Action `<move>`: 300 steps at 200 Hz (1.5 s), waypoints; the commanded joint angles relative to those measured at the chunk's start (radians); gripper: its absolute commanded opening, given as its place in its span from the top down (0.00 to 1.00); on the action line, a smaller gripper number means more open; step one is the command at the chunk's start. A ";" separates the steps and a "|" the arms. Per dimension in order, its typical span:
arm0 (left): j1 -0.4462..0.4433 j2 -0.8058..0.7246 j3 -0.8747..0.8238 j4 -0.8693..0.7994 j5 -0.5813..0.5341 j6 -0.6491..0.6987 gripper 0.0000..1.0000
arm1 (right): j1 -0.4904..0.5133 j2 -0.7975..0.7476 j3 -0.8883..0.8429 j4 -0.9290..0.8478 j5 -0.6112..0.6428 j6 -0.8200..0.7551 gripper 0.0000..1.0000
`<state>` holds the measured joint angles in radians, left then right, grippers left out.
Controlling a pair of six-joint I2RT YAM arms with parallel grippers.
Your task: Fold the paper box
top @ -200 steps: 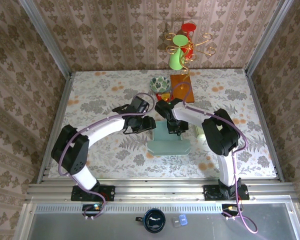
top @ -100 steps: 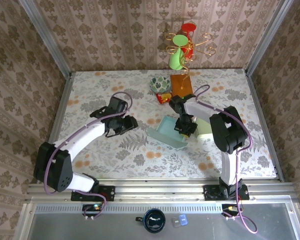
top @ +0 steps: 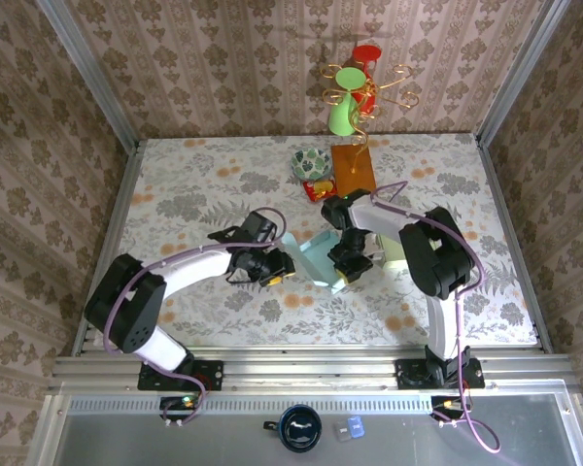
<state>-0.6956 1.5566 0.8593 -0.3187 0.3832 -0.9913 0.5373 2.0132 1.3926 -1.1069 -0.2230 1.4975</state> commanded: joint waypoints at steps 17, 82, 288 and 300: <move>-0.001 0.034 0.000 0.122 0.031 -0.076 0.59 | 0.045 0.029 -0.049 0.039 -0.095 0.177 1.00; 0.017 0.058 -0.012 0.163 0.026 -0.093 0.59 | 0.067 -0.064 -0.140 0.219 -0.159 0.229 0.59; 0.071 0.108 0.135 0.088 0.026 -0.013 0.58 | 0.100 -0.320 0.245 0.184 -0.138 -0.886 0.46; 0.070 0.109 0.140 0.085 0.027 -0.014 0.58 | 0.110 -0.293 0.268 0.147 -0.128 -0.900 0.47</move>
<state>-0.6266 1.6459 0.9661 -0.1978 0.4004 -1.0294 0.6250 1.6588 1.6146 -0.8436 -0.3260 0.7139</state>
